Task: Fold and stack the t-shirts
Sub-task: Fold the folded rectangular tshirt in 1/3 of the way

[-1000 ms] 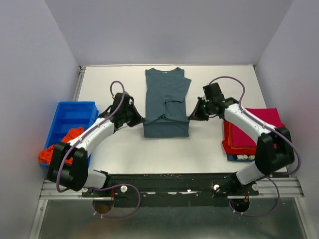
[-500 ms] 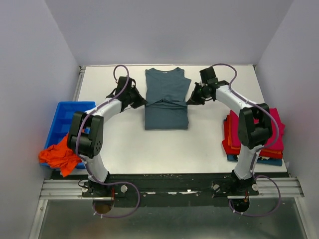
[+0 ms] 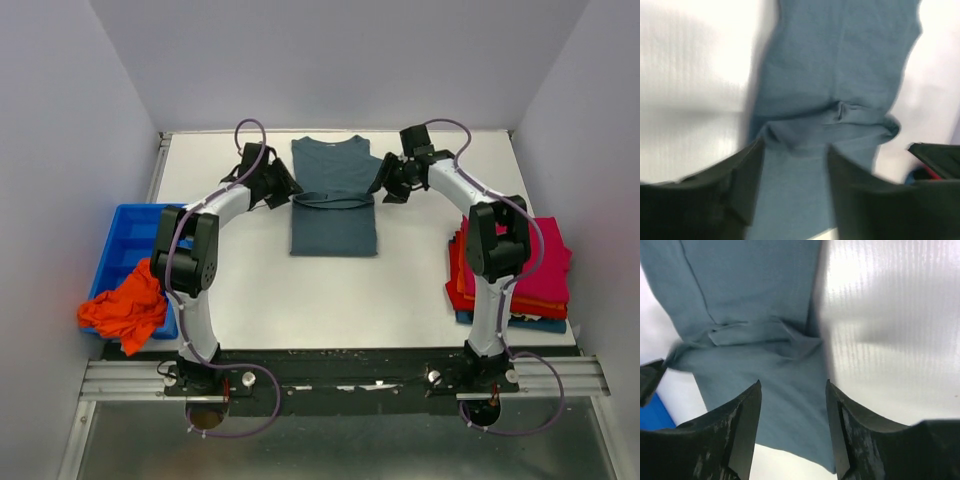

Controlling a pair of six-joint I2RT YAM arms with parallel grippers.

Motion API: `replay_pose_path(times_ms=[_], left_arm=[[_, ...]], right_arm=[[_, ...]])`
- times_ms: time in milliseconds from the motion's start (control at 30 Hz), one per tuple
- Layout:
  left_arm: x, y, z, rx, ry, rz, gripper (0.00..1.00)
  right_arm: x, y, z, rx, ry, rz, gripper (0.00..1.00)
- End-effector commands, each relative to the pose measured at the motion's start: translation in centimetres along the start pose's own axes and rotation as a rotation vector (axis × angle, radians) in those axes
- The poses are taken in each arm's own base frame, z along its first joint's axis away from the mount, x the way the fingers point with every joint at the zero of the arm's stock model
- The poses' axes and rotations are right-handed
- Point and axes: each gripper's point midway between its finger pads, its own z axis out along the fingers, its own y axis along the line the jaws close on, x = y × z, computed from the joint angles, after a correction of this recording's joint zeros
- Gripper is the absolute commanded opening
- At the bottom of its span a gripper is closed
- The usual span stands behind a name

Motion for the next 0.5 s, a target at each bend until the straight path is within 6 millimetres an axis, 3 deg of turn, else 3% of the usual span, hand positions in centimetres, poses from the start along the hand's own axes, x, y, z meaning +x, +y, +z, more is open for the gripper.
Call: replay_pose_path(times_ms=[0, 200, 333, 467], left_arm=[[-1.7, 1.5, -0.1, -0.107, -0.029, 0.058, 0.80], [-1.0, 2.6, -4.0, -0.173, -0.076, 0.124, 0.84], [3.6, 4.0, -5.4, -0.140, -0.010, 0.112, 0.74], [7.6, 5.6, -6.1, -0.116, 0.041, 0.091, 0.61]], right_arm=[[0.2, -0.7, -0.3, 0.012, 0.003, -0.002, 0.64], [3.8, -2.2, -3.2, -0.031, -0.026, -0.033, 0.55], [8.7, -4.4, -3.2, -0.025, 0.042, -0.048, 0.49], [11.3, -4.6, -3.0, -0.083, 0.094, -0.049, 0.44]])
